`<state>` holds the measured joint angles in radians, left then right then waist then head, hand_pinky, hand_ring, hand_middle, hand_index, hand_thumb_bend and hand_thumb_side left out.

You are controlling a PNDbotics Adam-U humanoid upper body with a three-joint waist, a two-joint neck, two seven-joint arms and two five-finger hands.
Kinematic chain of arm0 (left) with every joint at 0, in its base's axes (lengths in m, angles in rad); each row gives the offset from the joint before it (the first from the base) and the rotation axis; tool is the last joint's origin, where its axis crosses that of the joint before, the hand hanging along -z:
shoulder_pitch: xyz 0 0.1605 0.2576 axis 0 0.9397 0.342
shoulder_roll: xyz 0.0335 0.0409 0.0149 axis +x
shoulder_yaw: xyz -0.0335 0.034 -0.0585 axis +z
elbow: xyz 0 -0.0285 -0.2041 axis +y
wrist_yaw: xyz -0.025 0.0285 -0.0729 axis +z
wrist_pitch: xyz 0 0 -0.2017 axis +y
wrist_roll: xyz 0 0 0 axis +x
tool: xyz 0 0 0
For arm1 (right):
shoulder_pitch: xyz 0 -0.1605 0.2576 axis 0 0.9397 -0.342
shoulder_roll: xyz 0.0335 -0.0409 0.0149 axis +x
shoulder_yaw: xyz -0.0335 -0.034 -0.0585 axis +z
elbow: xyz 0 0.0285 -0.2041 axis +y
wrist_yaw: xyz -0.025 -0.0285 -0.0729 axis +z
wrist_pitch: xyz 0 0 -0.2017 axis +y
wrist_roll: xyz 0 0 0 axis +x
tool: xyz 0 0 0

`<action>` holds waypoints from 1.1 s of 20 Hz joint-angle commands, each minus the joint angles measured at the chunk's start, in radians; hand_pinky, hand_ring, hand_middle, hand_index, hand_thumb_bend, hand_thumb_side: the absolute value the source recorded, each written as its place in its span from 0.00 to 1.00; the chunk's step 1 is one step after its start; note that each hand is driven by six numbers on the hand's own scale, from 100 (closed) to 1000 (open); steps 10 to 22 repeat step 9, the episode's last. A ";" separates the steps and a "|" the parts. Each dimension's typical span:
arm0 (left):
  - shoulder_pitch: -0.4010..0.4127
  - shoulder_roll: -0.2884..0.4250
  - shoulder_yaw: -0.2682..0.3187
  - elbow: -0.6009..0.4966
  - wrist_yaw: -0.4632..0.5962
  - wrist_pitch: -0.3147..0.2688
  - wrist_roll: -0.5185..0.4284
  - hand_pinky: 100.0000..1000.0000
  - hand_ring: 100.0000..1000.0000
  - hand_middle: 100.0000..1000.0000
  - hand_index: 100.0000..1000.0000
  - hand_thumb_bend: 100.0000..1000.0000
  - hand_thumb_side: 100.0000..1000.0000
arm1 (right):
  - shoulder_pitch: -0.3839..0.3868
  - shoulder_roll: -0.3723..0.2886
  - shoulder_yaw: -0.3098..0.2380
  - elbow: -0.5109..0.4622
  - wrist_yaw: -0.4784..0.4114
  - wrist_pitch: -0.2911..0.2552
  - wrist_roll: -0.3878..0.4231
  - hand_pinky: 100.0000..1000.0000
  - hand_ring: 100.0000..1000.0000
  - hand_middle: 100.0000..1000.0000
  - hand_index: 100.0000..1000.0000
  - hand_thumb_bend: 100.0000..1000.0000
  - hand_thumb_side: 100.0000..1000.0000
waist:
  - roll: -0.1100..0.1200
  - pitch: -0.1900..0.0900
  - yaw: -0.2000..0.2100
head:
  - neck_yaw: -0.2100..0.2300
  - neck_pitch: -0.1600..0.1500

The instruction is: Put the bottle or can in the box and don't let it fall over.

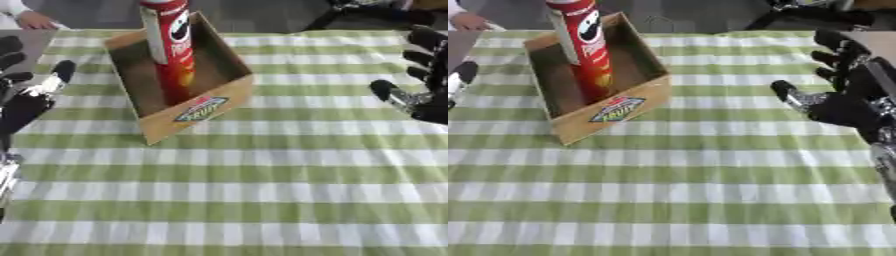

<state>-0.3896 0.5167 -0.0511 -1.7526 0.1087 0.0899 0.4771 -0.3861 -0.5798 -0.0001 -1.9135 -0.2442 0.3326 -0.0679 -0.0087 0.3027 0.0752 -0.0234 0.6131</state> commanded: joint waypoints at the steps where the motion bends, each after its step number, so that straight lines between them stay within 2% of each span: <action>1: 0.053 0.029 0.032 -0.107 0.031 -0.002 0.014 0.66 0.78 0.73 0.77 0.58 0.36 | -0.008 -0.031 -0.013 -0.017 -0.007 -0.001 -0.003 1.00 1.00 1.00 0.96 0.40 0.00 | 0.002 -0.030 -0.001 | 0.009 0.000; 6: 0.157 0.014 0.053 -0.228 0.058 0.025 0.032 0.64 0.78 0.72 0.77 0.55 0.39 | -0.006 -0.030 -0.013 -0.016 -0.009 -0.002 -0.004 1.00 1.00 1.00 0.96 0.41 0.00 | 0.002 -0.037 -0.003 | 0.011 0.001; 9: 0.184 -0.007 0.067 -0.245 0.063 0.005 0.042 0.63 0.77 0.72 0.77 0.53 0.39 | -0.009 -0.027 -0.014 -0.013 -0.009 -0.001 -0.005 1.00 1.00 1.00 0.96 0.40 0.00 | 0.002 -0.038 -0.005 | 0.007 0.004; 22: 0.184 -0.007 0.067 -0.245 0.063 0.005 0.042 0.63 0.77 0.72 0.77 0.53 0.39 | -0.009 -0.027 -0.014 -0.013 -0.009 -0.001 -0.005 1.00 1.00 1.00 0.96 0.40 0.00 | 0.002 -0.038 -0.005 | 0.007 0.004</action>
